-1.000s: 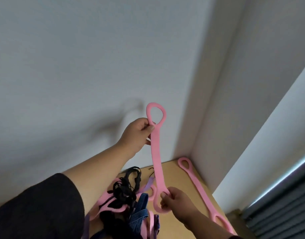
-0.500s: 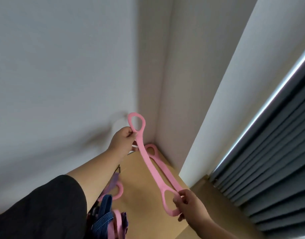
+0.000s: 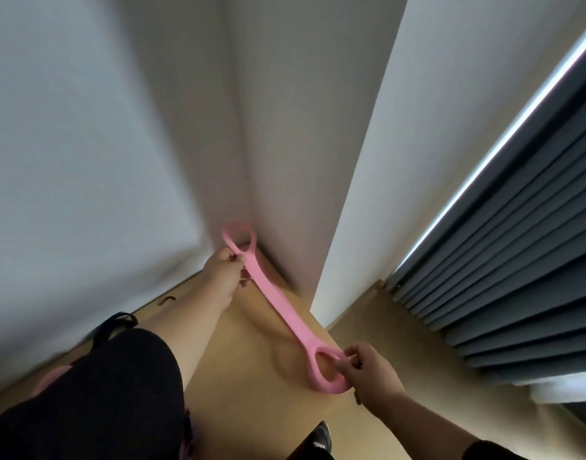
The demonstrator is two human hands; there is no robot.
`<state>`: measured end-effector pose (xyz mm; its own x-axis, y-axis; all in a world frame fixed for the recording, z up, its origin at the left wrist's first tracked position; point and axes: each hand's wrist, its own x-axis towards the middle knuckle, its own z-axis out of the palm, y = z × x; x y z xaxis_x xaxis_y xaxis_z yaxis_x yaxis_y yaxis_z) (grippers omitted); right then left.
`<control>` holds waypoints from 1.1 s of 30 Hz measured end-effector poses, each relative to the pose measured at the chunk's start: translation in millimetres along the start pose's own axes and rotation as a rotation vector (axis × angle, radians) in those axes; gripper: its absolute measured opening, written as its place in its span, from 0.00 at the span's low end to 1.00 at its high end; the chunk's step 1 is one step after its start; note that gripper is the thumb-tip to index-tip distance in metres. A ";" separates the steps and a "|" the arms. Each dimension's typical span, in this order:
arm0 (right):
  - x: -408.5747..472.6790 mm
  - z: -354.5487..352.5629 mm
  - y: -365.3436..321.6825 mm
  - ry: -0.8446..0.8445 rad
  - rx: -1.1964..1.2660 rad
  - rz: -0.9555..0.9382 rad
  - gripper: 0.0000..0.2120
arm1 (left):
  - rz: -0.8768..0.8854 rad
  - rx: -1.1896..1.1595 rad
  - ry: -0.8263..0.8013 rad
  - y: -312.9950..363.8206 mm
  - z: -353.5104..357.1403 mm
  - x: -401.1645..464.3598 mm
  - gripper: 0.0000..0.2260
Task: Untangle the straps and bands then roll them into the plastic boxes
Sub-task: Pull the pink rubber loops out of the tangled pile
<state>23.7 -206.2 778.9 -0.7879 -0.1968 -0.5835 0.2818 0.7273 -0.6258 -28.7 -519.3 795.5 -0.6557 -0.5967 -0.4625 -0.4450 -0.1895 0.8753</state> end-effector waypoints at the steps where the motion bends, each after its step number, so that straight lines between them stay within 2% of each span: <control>1: 5.0 -0.2 0.8 -0.008 0.000 0.002 0.08 | -0.020 -0.013 0.011 -3.6 4.7 5.4 0.06; 11: 27.5 6.0 1.3 -0.072 -0.048 0.016 0.06 | -0.104 0.007 0.065 -45.2 14.2 45.1 0.07; 17: 24.1 4.1 5.7 -0.047 0.009 0.023 0.07 | -0.027 -0.011 -0.035 -44.0 17.4 47.8 0.09; 22: 25.5 4.1 7.1 -0.031 0.028 0.033 0.07 | -0.001 0.137 0.047 -50.2 16.2 55.9 0.08; 29: 25.8 12.2 10.5 -0.041 0.002 0.041 0.07 | -0.029 0.540 0.114 -51.5 4.1 57.0 0.09; 33: 25.1 13.5 14.6 -0.025 0.012 0.034 0.07 | -0.080 0.468 0.080 -53.3 7.4 61.9 0.08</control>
<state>15.4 -209.4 748.2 -0.7641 -0.1882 -0.6171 0.3151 0.7258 -0.6115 -50.1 -540.3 719.2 -0.5676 -0.6562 -0.4973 -0.7306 0.1230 0.6716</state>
